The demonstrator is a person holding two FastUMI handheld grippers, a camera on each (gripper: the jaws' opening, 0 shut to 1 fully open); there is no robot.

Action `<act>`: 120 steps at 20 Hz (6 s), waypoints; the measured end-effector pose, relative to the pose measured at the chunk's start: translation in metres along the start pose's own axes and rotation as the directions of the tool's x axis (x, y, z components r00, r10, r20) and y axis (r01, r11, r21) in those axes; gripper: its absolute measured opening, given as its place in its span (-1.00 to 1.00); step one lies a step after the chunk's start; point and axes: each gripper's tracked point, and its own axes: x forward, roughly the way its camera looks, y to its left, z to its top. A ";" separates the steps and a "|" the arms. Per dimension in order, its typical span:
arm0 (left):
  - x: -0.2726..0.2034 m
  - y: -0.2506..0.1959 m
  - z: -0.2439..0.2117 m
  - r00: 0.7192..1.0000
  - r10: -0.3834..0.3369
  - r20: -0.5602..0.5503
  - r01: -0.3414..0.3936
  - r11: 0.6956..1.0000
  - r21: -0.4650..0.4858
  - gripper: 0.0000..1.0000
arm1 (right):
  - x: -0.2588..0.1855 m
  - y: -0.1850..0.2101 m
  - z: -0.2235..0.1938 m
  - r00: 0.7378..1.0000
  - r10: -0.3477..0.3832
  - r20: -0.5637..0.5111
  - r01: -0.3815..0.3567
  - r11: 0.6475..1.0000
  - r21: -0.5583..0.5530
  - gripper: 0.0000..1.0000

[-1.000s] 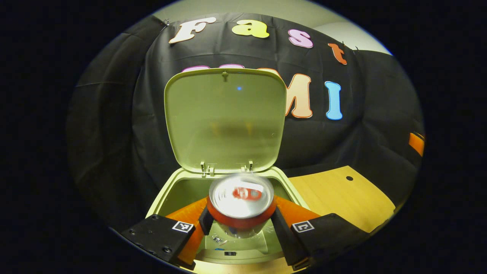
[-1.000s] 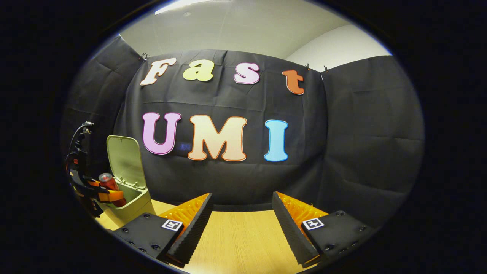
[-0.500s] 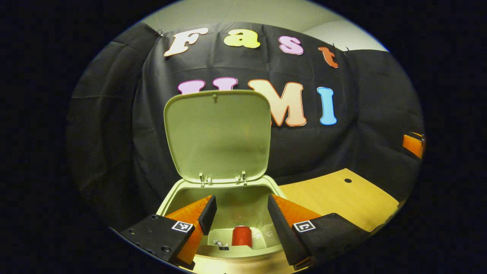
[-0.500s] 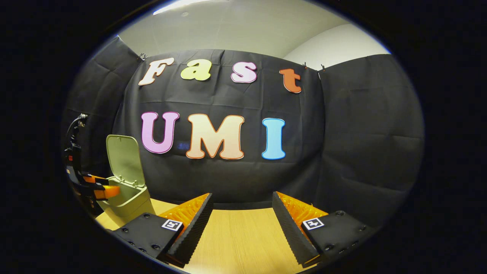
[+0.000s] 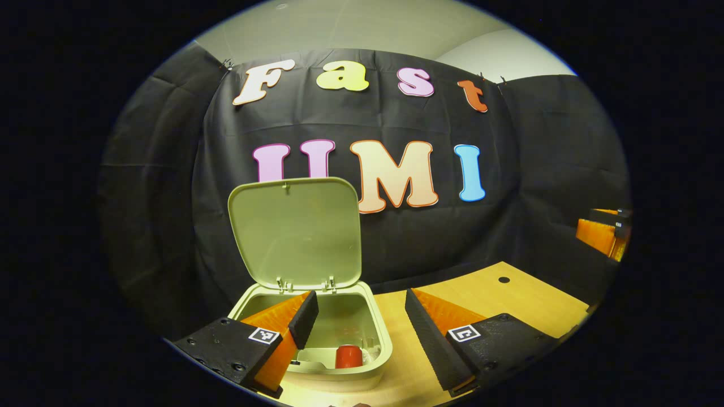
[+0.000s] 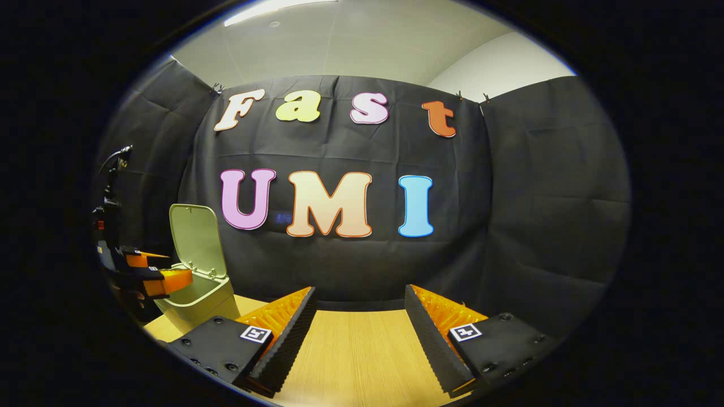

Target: Press the lid of the desktop garbage bin to open it, pick up the crumpled paper on the desktop and throw it into the bin, then pick up the pop can on the desktop and drop it into the bin, and finally close the garbage bin lid.

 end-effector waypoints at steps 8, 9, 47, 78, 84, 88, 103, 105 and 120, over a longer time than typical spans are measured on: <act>0.005 0.021 0.105 0.988 0.037 0.147 -0.037 0.999 -0.007 0.92 | -0.015 -0.009 0.000 1.000 0.016 -0.019 -0.016 1.000 0.002 0.96; 0.006 0.024 0.108 0.989 0.034 0.142 -0.034 0.999 -0.001 0.84 | -0.017 -0.009 -0.001 1.000 0.017 -0.026 -0.017 1.000 0.001 0.96; 0.064 0.099 0.046 0.976 0.077 -0.204 -0.089 0.995 -0.051 0.83 | -0.024 -0.007 -0.038 0.993 0.059 -0.104 -0.060 0.998 -0.007 1.00; 0.013 0.068 -0.070 0.997 0.074 -0.027 -0.076 0.994 -0.076 0.89 | -0.015 0.018 -0.076 0.961 0.166 -0.221 -0.173 0.985 -0.015 0.96; 0.004 0.067 -0.039 0.986 0.159 0.041 -0.153 0.980 -0.126 0.84 | -0.009 0.011 -0.067 0.967 0.156 -0.204 -0.161 0.987 -0.012 0.96; -0.002 0.048 -0.008 0.982 0.170 0.079 -0.163 0.982 -0.096 0.84 | -0.009 0.006 -0.055 0.975 0.147 -0.170 -0.149 0.989 0.000 0.96; -0.056 -0.145 0.070 0.951 0.108 0.289 -0.078 0.991 -0.111 0.84 | -0.032 -0.018 -0.006 0.959 0.276 0.063 -0.278 0.961 0.015 0.96; -0.064 -0.152 0.070 0.949 0.124 0.291 -0.095 0.989 -0.110 0.84 | -0.034 -0.024 -0.002 0.952 0.289 0.103 -0.290 0.957 -0.005 0.96; -0.091 -0.164 0.073 0.911 0.083 0.405 -0.047 0.994 -0.099 0.84 | -0.056 -0.032 0.017 0.942 0.175 0.286 -0.156 0.984 -0.090 0.96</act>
